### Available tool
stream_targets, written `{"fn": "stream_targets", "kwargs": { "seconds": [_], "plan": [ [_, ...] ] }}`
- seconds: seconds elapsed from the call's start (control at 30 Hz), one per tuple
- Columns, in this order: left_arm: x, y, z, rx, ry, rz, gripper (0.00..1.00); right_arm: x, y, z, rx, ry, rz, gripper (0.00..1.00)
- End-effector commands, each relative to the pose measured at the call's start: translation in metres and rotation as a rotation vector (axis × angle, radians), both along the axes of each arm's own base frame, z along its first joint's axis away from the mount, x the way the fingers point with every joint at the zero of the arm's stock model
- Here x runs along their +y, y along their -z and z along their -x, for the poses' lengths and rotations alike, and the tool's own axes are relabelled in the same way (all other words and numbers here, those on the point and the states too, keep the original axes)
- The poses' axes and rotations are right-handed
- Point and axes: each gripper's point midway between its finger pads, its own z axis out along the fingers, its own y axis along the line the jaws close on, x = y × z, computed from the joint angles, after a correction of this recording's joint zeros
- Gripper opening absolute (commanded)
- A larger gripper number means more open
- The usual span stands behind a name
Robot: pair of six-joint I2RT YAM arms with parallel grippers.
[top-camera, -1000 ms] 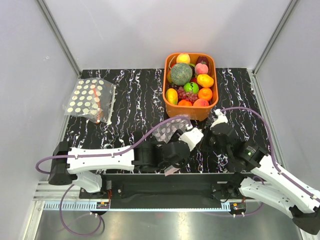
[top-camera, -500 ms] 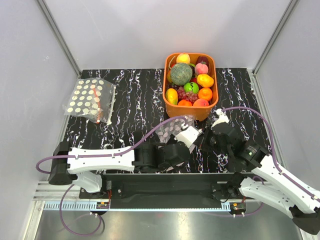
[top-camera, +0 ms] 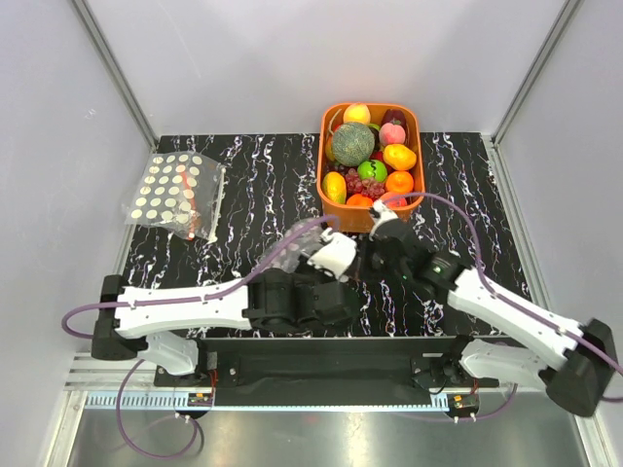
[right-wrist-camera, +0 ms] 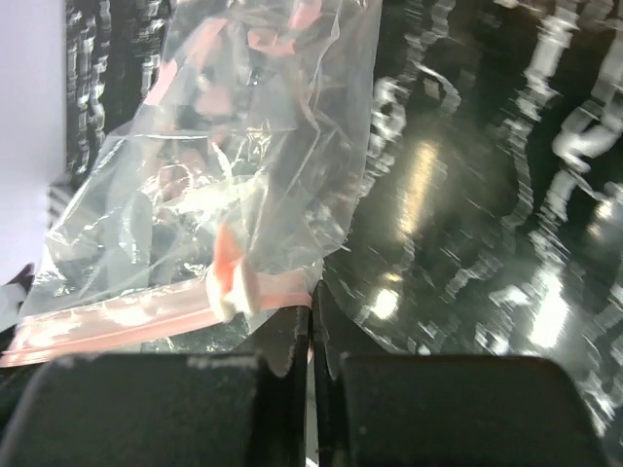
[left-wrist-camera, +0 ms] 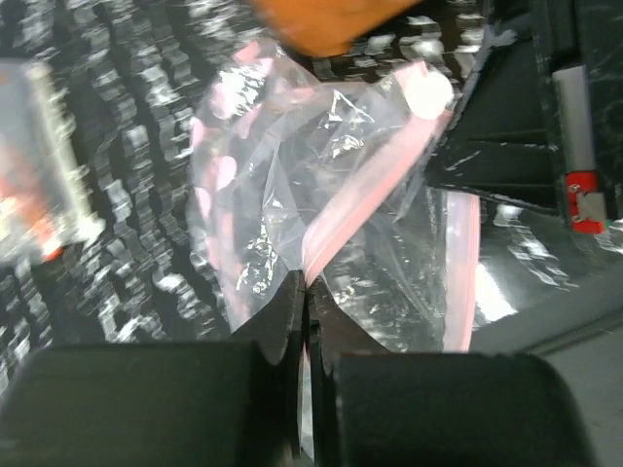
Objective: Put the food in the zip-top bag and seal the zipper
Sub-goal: Open the zipper of the food storage bag at the center of the board.
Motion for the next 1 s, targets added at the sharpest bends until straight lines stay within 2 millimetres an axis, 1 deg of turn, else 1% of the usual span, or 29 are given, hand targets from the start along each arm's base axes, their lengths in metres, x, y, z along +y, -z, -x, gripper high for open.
{"fn": "stream_targets", "kwargs": {
  "seconds": [0.0, 0.03, 0.07, 0.1, 0.13, 0.17, 0.2, 0.23, 0.27, 0.3, 0.33, 0.37, 0.4, 0.43, 0.47, 0.5, 0.53, 0.6, 0.63, 0.73, 0.8, 0.9, 0.97],
  "plan": [
    [0.064, -0.04, -0.016, -0.13, -0.196, 0.042, 0.0, 0.048, -0.041, -0.03, -0.13, -0.091, -0.111, 0.0],
    [0.071, -0.026, -0.016, -0.117, -0.188, 0.008, 0.0, 0.055, -0.05, -0.036, -0.149, -0.106, -0.113, 0.0],
    [0.07, -0.028, -0.024, -0.101, -0.203, 0.108, 0.0, 0.06, -0.046, -0.041, -0.146, -0.106, -0.099, 0.0],
    [0.069, -0.021, -0.026, -0.077, -0.192, 0.132, 0.0, 0.066, -0.033, -0.048, -0.129, -0.104, -0.071, 0.0],
    [0.055, -0.018, -0.027, -0.032, -0.142, 0.2, 0.0, 0.068, -0.029, -0.054, -0.136, -0.099, -0.06, 0.0],
    [0.07, -0.003, -0.036, -0.017, -0.17, 0.203, 0.0, 0.071, -0.023, -0.057, -0.135, -0.097, -0.05, 0.0],
    [0.071, -0.001, -0.039, -0.006, -0.167, 0.227, 0.0, 0.075, -0.012, -0.063, -0.127, -0.091, -0.038, 0.0],
    [0.067, 0.0, -0.041, 0.005, -0.15, 0.254, 0.0, 0.076, -0.005, -0.065, -0.119, -0.089, -0.03, 0.01],
    [0.075, 0.002, -0.047, 0.003, -0.173, 0.262, 0.0, 0.077, 0.001, -0.066, -0.115, -0.089, -0.022, 0.04],
    [0.076, 0.002, -0.049, 0.0, -0.174, 0.265, 0.0, 0.079, 0.005, -0.069, -0.115, -0.084, -0.026, 0.08],
    [0.076, 0.002, -0.05, -0.003, -0.167, 0.259, 0.0, 0.078, 0.014, -0.068, -0.103, -0.074, -0.022, 0.14],
    [0.075, 0.0, -0.053, -0.008, -0.169, 0.267, 0.0, 0.08, 0.016, -0.068, -0.104, -0.076, -0.031, 0.34],
    [0.073, -0.001, -0.054, -0.011, -0.166, 0.271, 0.0, 0.084, 0.013, -0.07, -0.116, -0.073, -0.062, 0.45],
    [0.068, -0.003, -0.055, -0.011, -0.148, 0.288, 0.0, 0.086, 0.017, -0.066, -0.102, -0.092, -0.074, 0.54],
    [0.065, -0.003, -0.056, -0.008, -0.14, 0.299, 0.0, 0.089, 0.016, -0.064, -0.102, -0.107, -0.093, 0.67],
    [0.062, -0.002, -0.056, -0.001, -0.126, 0.308, 0.0, 0.098, 0.007, -0.064, -0.132, -0.132, -0.141, 0.71],
    [0.053, -0.005, -0.056, 0.009, -0.093, 0.34, 0.0, 0.103, 0.008, -0.057, -0.125, -0.157, -0.157, 0.73],
    [0.051, -0.005, -0.06, 0.025, -0.088, 0.36, 0.0, 0.113, 0.005, -0.05, -0.141, -0.18, -0.177, 0.75],
    [0.046, -0.008, -0.06, 0.034, -0.07, 0.376, 0.0, 0.115, 0.005, -0.05, -0.149, -0.175, -0.18, 0.75],
    [0.047, -0.014, -0.066, 0.023, -0.081, 0.401, 0.0, 0.122, 0.002, -0.048, -0.151, -0.161, -0.218, 0.75],
    [0.047, -0.013, -0.069, 0.024, -0.091, 0.404, 0.0, 0.125, -0.002, -0.049, -0.141, -0.138, -0.258, 0.75],
    [0.047, -0.006, -0.074, 0.019, -0.105, 0.414, 0.0, 0.13, -0.006, -0.044, -0.129, -0.129, -0.296, 0.75],
    [0.047, -0.004, -0.076, 0.022, -0.113, 0.438, 0.0, 0.129, -0.003, -0.048, -0.128, -0.084, -0.268, 0.72]
  ]
}}
